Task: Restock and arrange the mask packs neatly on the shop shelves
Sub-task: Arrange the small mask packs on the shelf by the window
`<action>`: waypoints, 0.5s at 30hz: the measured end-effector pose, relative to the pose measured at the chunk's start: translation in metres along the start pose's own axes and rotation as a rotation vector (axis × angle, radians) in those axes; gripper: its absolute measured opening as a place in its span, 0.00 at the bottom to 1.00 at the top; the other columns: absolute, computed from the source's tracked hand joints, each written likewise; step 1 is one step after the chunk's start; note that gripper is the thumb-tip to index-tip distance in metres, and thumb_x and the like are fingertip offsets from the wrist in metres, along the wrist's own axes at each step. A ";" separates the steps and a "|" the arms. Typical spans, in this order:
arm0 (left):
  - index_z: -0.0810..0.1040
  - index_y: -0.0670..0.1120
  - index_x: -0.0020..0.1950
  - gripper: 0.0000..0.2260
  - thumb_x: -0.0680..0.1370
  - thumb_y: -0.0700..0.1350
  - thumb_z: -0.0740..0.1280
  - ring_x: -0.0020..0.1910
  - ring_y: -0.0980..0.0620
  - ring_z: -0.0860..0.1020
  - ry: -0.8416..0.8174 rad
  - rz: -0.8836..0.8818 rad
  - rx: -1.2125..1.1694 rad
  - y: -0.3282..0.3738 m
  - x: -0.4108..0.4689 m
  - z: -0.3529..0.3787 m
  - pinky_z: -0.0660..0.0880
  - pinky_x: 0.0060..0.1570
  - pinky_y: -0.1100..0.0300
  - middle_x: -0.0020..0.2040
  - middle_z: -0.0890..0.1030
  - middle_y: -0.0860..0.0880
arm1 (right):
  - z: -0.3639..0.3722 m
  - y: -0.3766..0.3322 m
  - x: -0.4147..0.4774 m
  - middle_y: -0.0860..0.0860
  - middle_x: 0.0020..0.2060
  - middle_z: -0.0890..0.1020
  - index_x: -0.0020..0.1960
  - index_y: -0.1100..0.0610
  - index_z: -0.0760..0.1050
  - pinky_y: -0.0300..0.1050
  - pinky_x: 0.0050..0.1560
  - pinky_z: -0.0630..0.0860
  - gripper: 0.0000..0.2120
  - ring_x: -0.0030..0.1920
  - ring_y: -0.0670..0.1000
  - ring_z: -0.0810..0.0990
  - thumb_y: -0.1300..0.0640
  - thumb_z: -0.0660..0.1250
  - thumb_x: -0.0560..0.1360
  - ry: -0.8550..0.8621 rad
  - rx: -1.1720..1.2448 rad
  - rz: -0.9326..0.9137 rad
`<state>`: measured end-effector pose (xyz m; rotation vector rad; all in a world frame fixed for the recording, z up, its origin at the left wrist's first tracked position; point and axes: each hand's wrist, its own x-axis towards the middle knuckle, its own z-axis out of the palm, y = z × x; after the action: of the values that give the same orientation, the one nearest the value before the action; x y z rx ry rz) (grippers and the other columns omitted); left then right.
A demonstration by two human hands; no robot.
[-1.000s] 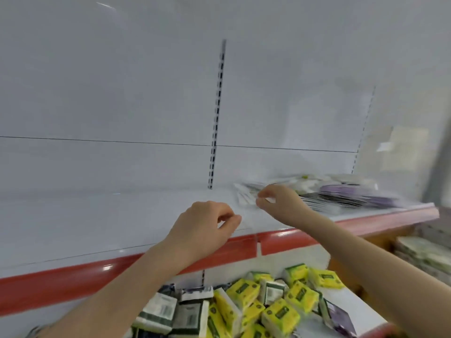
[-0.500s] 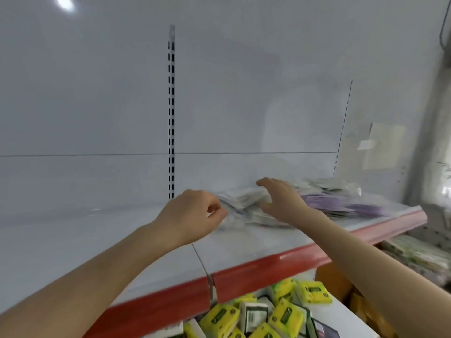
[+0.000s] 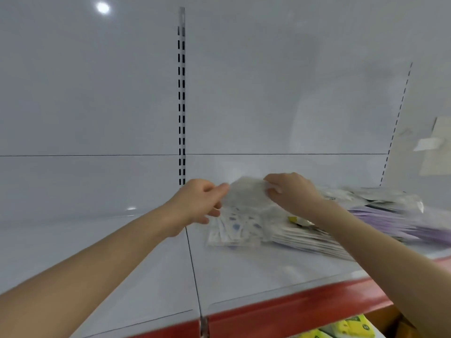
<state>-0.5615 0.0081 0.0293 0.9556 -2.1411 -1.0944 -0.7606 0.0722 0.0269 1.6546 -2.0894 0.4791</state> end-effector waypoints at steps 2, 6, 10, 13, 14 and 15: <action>0.72 0.38 0.58 0.22 0.79 0.56 0.59 0.44 0.47 0.81 -0.001 -0.191 -0.280 0.005 0.005 0.002 0.78 0.42 0.54 0.52 0.78 0.40 | -0.005 -0.008 -0.001 0.56 0.42 0.80 0.50 0.58 0.73 0.46 0.38 0.63 0.08 0.46 0.61 0.76 0.58 0.56 0.78 0.092 0.035 -0.065; 0.67 0.38 0.58 0.25 0.76 0.60 0.62 0.44 0.39 0.81 0.006 -0.361 -0.738 0.010 0.009 0.002 0.78 0.39 0.47 0.51 0.77 0.35 | -0.004 -0.025 -0.010 0.54 0.40 0.82 0.54 0.57 0.77 0.48 0.36 0.70 0.12 0.41 0.62 0.78 0.59 0.57 0.77 0.256 0.090 -0.240; 0.75 0.39 0.49 0.05 0.77 0.41 0.65 0.37 0.46 0.80 0.078 -0.284 -0.794 0.009 0.003 0.004 0.81 0.33 0.53 0.42 0.79 0.41 | 0.005 -0.043 -0.025 0.53 0.33 0.82 0.46 0.59 0.79 0.47 0.25 0.73 0.09 0.32 0.60 0.78 0.60 0.63 0.69 0.275 0.185 -0.447; 0.75 0.39 0.42 0.06 0.75 0.30 0.62 0.24 0.52 0.79 0.222 -0.300 -0.678 0.001 -0.004 -0.005 0.76 0.22 0.62 0.28 0.80 0.45 | 0.000 -0.049 -0.029 0.51 0.60 0.78 0.68 0.55 0.68 0.50 0.55 0.73 0.23 0.58 0.57 0.76 0.52 0.67 0.74 -0.070 0.362 -0.394; 0.75 0.39 0.42 0.06 0.75 0.30 0.62 0.23 0.51 0.79 0.271 -0.297 -0.626 -0.003 -0.007 -0.010 0.76 0.22 0.63 0.28 0.80 0.45 | 0.000 -0.048 -0.027 0.50 0.65 0.73 0.72 0.54 0.62 0.46 0.60 0.69 0.29 0.63 0.55 0.72 0.49 0.67 0.74 -0.224 0.342 -0.342; 0.75 0.39 0.44 0.06 0.75 0.30 0.62 0.25 0.50 0.79 0.309 -0.297 -0.570 -0.006 -0.009 -0.016 0.76 0.24 0.63 0.32 0.80 0.44 | 0.000 -0.047 -0.025 0.51 0.64 0.72 0.71 0.55 0.61 0.46 0.61 0.68 0.30 0.64 0.54 0.71 0.47 0.68 0.73 -0.337 0.271 -0.322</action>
<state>-0.5423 0.0052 0.0311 1.0892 -1.3535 -1.4791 -0.7101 0.0819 0.0136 2.3206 -1.9868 0.4120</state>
